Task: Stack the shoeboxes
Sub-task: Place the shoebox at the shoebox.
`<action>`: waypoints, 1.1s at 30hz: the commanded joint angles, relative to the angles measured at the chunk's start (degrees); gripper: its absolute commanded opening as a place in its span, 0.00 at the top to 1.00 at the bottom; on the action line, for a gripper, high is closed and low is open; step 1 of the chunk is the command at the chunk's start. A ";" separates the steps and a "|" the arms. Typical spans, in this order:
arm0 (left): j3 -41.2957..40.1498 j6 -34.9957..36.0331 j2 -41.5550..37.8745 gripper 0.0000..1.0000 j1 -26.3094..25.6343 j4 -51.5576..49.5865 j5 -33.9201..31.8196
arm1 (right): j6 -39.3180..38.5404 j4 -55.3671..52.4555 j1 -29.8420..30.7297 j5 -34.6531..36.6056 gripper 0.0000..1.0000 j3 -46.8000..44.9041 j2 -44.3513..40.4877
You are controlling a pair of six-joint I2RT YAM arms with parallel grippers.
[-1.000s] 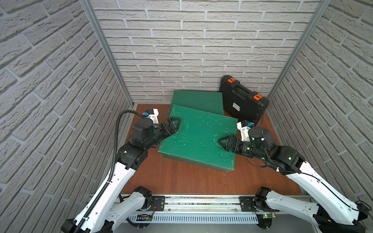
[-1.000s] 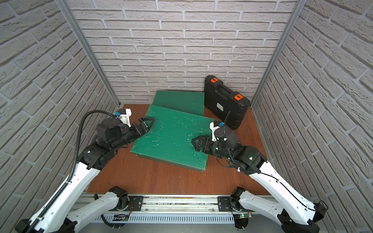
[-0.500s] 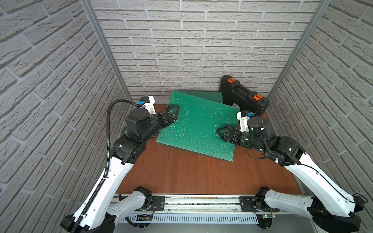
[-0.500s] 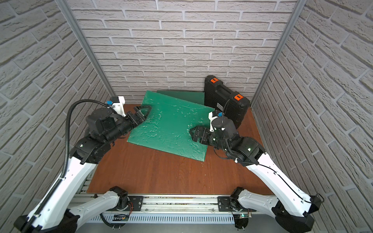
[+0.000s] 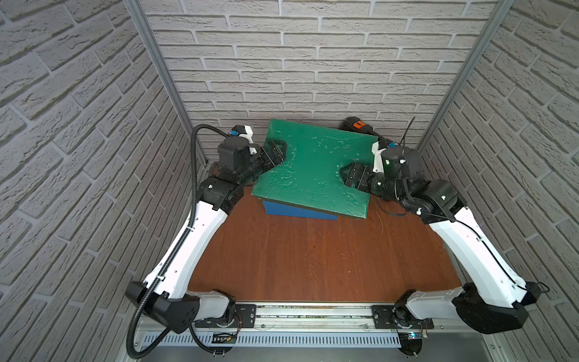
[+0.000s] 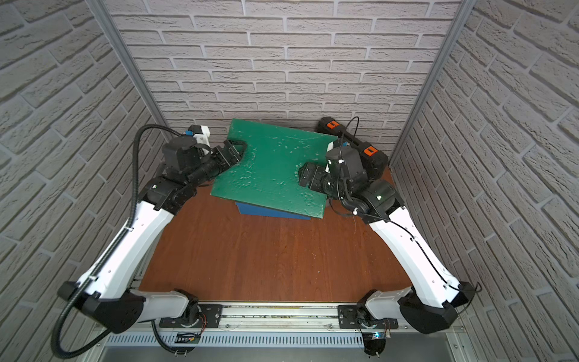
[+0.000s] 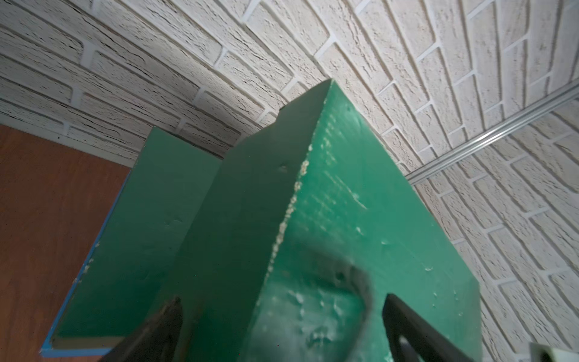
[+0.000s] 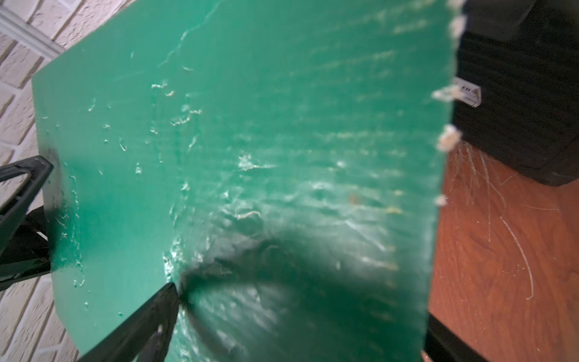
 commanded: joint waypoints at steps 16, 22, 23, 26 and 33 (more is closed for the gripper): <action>15.19 -5.66 20.39 0.02 2.72 3.28 18.82 | -4.57 6.39 -10.48 -28.66 0.04 20.19 24.22; 15.32 -3.84 21.56 0.02 4.50 1.10 18.26 | -6.42 6.83 -14.00 -27.12 0.04 17.29 24.39; 15.27 -3.33 21.42 0.02 4.65 0.78 18.00 | -6.57 7.22 -14.53 -26.93 0.04 16.69 24.25; 15.48 -2.01 20.70 0.02 5.18 -0.27 16.73 | -7.14 7.09 -15.47 -25.98 0.04 16.41 24.03; 16.07 1.47 16.40 0.02 9.12 -3.05 13.98 | -10.09 6.36 -16.45 -21.23 0.00 16.60 21.29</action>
